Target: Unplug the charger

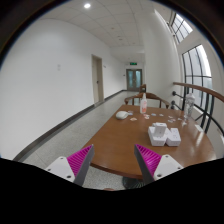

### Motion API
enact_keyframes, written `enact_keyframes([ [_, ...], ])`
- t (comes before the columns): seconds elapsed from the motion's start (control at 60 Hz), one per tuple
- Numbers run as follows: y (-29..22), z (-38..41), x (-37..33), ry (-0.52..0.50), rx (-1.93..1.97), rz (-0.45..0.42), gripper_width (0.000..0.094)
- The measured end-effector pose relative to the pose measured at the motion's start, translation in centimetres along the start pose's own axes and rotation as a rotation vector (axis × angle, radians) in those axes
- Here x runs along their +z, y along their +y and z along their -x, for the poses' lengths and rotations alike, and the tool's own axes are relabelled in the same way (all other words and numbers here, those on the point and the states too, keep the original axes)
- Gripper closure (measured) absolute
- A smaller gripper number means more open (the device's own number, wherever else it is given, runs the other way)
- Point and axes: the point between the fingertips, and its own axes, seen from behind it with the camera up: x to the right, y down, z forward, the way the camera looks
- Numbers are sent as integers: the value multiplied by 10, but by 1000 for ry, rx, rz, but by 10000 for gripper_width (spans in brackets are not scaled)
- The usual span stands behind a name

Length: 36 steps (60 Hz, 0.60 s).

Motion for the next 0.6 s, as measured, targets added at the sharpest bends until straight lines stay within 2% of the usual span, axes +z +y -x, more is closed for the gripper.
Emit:
enact_keyframes([
  [0.383, -9, -168, 84, 227, 47, 39, 118],
  [0.533, -10, -220, 137, 271, 77, 63, 178],
  [0.6, -14, -225, 151, 268, 94, 51, 266],
])
